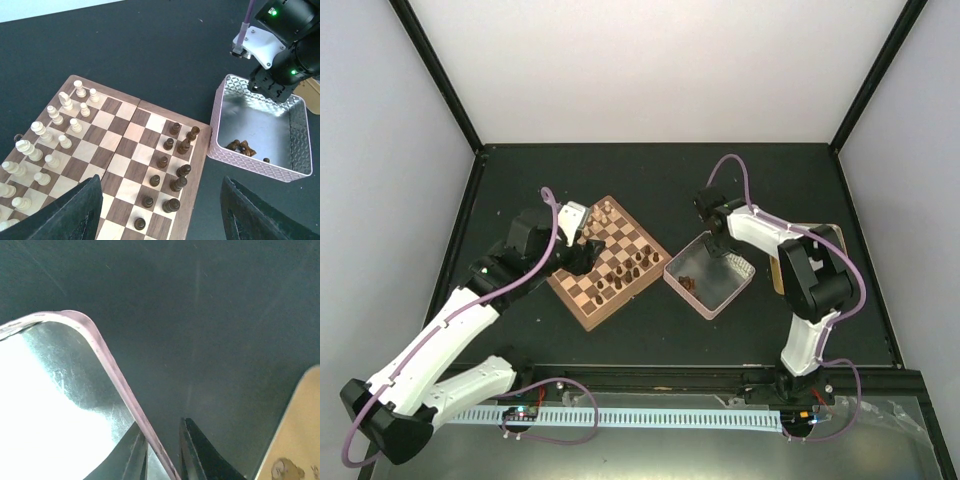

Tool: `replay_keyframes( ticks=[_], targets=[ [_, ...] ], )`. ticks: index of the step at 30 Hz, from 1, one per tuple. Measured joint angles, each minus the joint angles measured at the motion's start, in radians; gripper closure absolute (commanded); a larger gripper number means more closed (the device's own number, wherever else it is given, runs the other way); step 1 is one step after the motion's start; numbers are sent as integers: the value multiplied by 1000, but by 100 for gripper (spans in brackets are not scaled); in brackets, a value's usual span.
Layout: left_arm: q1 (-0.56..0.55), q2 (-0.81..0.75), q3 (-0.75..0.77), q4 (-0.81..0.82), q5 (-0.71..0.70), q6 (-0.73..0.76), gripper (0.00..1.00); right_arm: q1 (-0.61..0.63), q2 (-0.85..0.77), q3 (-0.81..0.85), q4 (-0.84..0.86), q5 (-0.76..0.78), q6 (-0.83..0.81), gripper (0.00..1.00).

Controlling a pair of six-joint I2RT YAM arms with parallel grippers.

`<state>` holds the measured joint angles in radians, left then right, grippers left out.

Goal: Set up the chess pieces on the board
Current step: Adjust the storage box at the center of the board.

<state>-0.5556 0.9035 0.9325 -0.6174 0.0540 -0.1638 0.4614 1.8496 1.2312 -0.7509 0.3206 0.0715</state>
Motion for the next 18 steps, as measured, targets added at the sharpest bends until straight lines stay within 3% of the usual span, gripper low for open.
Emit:
replay_keyframes(
  ticks=[18],
  targets=[
    [0,26,0,6,27,0,34,-51,-131,-172,-66,101,370,93]
  ],
)
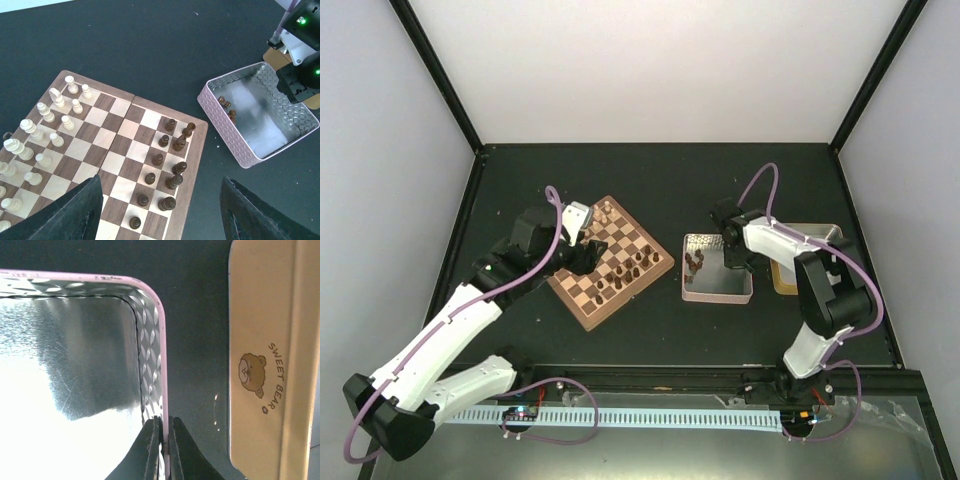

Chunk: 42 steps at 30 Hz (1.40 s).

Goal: Set up the chess pieces on the board
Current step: Adjust the storage box at the center of the board, then pick up the chess piece from the storage box.

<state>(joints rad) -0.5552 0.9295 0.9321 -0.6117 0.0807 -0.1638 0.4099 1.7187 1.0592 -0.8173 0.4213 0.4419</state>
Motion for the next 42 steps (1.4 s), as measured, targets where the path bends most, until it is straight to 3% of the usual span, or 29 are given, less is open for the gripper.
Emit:
replay_keyframes(
  ticks=[7,13,20,30,36,42],
  targets=[
    [3,3,0,0,2,0,34,-7,-39,-24,16,-22,81,58],
    [5,15,0,0,3,-1,34,-7,-171,-13,25,-55,83,49],
    [5,15,0,12,12,-5,34,-5,-249,6,87,-164,77,58],
    [5,15,0,23,17,-8,34,65,-143,-69,172,-302,92,53],
    [5,15,0,29,18,-8,34,131,-51,-60,244,-411,56,60],
    [6,15,0,29,18,-7,34,135,0,-44,274,-423,96,66]
  ],
)
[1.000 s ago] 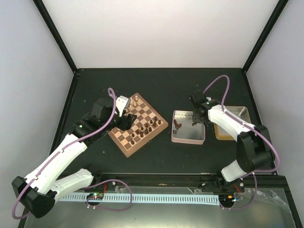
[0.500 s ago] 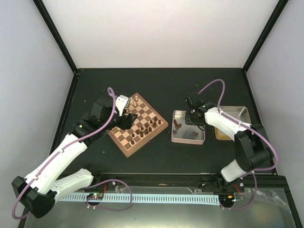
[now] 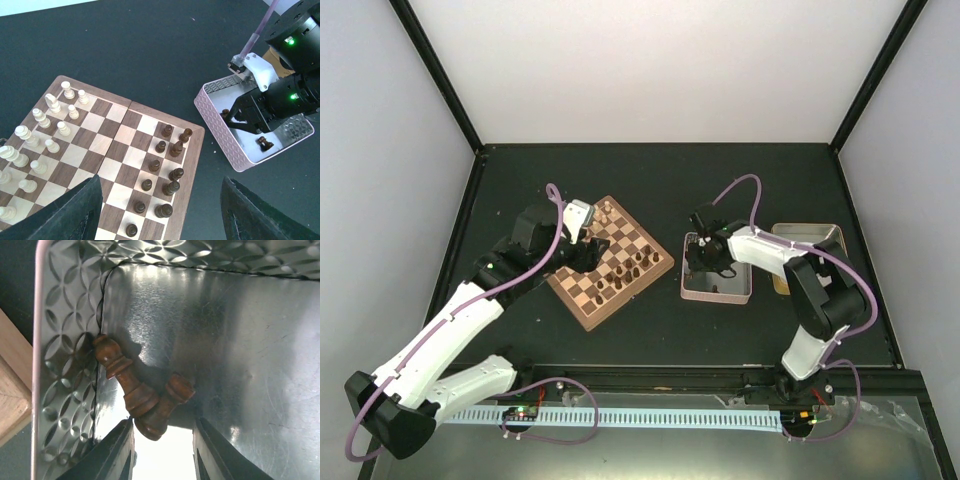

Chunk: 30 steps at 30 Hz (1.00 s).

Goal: Set up the chess pieces on the board
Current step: Pick up the chess piece from the storage box.

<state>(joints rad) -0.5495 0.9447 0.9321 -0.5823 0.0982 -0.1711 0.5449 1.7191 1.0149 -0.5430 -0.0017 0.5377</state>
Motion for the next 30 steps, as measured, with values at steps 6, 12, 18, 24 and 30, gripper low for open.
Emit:
replay_keyframes(
  ticks=[6,12,18,24,30],
  targets=[
    [0,0,0,0,0,0,34,12,26,2,6,11,30,66],
    [0,0,0,0,0,0,34,20,48,23,6,68,40,68],
    [1,0,0,0,0,0,34,21,69,43,9,112,32,59],
    [1,2,0,0,1,0,34,21,85,57,28,122,9,68],
    [1,11,0,0,1,0,34,21,101,70,52,158,-6,90]
  ],
)
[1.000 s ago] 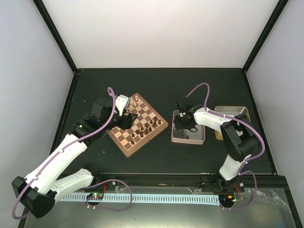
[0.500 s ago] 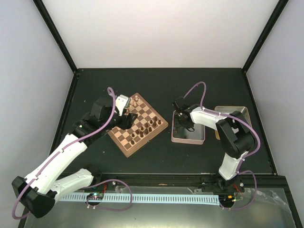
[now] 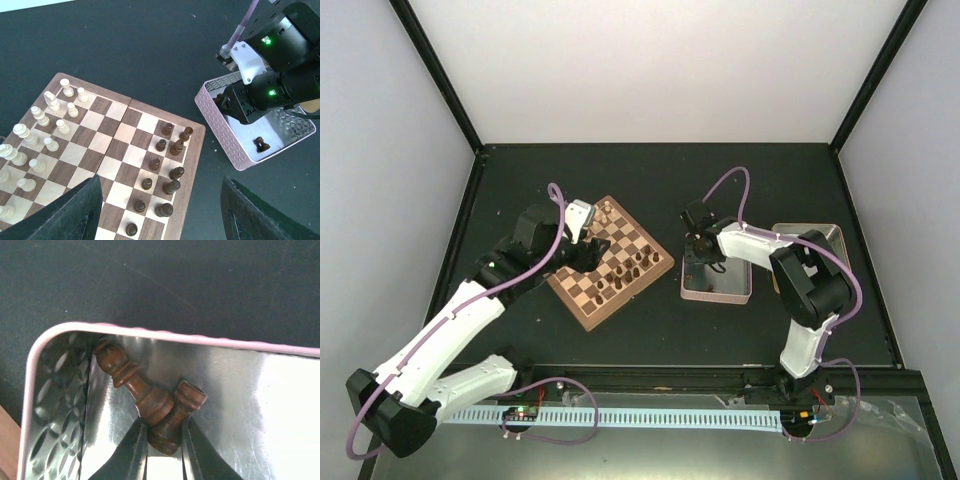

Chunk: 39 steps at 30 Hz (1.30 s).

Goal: Set up the chess pieces on the board
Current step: Pick up the chess piece from the storage box.

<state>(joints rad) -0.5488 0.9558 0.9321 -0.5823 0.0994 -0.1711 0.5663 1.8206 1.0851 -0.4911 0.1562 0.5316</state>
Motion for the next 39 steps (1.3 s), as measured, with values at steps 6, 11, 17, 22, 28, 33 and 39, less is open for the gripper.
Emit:
replay_keyframes(
  ticks=[6,11,17,22,28,33,39],
  targets=[
    [0,0,0,1,6,-1,34,0,-33,-35,9,20,-3,93],
    [0,0,0,10,34,-16,33,0,-140,-109,31,22,-12,93],
    [0,1,-15,65,103,-97,31,0,-307,-235,152,14,-39,93],
    [0,45,-82,218,225,-246,28,0,-412,-361,273,-18,-55,93],
    [-1,222,-108,438,386,-456,22,0,-554,-491,416,-97,-66,92],
    [-13,374,-100,579,469,-548,19,0,-680,-566,522,-175,-81,92],
    [-42,534,-32,696,593,-618,20,0,-795,-629,605,-271,-86,92]
  ],
)
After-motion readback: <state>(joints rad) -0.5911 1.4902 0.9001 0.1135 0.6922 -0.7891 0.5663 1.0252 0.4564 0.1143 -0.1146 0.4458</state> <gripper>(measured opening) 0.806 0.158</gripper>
